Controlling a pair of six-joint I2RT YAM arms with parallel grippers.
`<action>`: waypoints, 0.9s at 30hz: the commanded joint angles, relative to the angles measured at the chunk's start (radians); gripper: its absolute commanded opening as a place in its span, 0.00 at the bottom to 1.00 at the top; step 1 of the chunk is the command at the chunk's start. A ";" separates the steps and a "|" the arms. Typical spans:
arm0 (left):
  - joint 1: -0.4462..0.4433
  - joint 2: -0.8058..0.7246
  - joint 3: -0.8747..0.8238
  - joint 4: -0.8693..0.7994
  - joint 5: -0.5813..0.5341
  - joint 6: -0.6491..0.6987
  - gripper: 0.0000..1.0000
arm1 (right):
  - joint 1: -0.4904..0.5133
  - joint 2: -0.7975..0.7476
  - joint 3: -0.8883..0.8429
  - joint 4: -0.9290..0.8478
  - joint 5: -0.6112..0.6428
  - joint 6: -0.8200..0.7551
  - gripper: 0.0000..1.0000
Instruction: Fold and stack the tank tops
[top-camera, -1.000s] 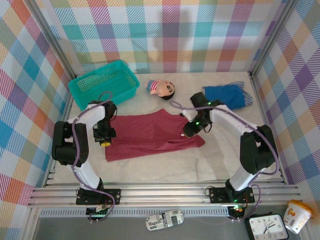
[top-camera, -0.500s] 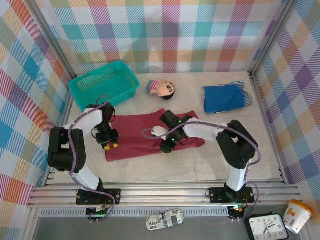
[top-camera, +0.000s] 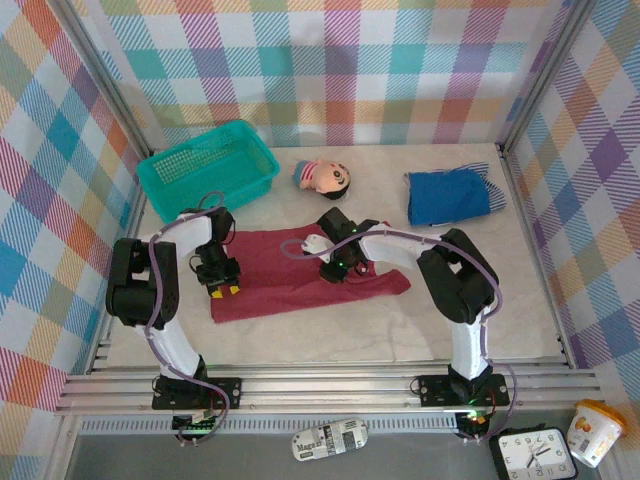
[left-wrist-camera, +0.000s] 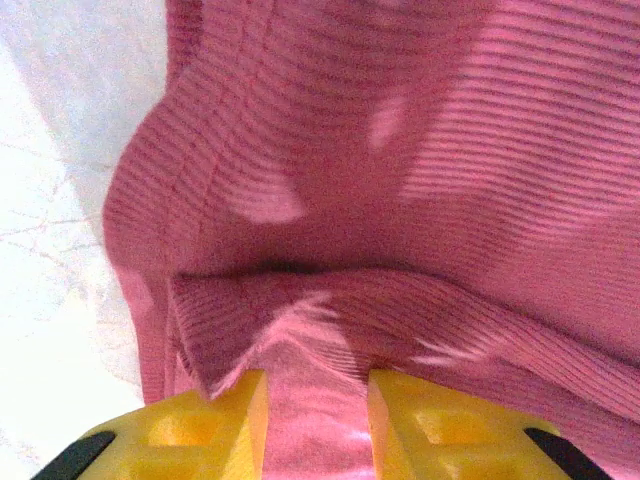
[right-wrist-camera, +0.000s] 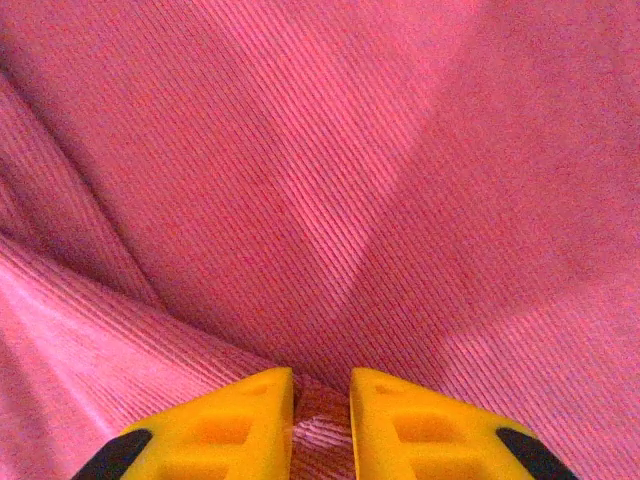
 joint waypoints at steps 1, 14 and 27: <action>0.013 0.040 0.022 0.012 -0.054 0.016 0.32 | -0.009 0.011 -0.019 -0.007 0.003 0.016 0.22; 0.023 -0.043 0.078 -0.058 -0.024 0.015 0.35 | 0.004 -0.136 -0.092 0.031 -0.036 0.165 0.44; -0.048 -0.091 -0.133 0.006 0.087 -0.036 0.36 | 0.060 -0.171 -0.256 -0.051 -0.083 0.424 0.43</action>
